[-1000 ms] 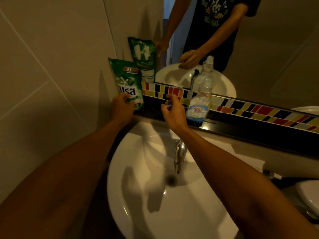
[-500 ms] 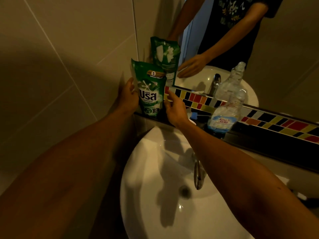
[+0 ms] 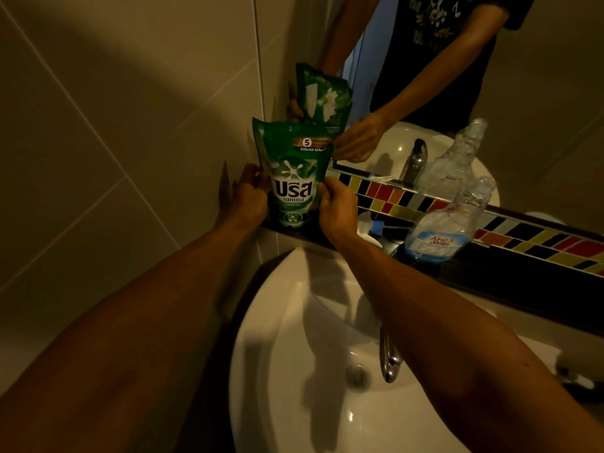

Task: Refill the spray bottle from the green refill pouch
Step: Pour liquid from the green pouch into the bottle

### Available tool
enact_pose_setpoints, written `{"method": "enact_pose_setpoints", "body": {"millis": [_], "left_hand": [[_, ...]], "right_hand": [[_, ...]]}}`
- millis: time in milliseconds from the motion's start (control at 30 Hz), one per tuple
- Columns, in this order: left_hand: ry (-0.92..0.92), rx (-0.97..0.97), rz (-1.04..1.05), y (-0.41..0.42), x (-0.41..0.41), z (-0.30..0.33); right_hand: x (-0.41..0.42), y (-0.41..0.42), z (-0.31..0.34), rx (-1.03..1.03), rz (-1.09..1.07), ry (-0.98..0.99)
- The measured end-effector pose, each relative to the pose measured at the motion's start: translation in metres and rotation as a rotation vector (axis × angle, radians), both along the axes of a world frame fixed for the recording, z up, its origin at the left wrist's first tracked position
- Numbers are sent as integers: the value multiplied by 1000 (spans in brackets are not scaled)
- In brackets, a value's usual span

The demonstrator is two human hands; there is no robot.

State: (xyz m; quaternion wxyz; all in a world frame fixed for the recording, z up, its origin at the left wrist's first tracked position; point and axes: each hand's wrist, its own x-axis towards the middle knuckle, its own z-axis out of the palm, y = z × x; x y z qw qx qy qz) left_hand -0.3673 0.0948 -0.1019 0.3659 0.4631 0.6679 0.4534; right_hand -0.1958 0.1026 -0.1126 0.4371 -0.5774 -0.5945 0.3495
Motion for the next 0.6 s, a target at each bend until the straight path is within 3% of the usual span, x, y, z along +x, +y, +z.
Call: {"method": "enact_pose_setpoints", "body": {"millis": [133, 400, 600], "left_hand": [[77, 104, 7, -12, 19, 13], [-55, 270, -148, -33, 43, 50], [-114, 211, -236, -57, 76, 97]], "right_hand": [[7, -2, 0, 0, -47, 17], [33, -38, 28, 59, -84, 130], [65, -80, 60, 147, -65, 228]]}}
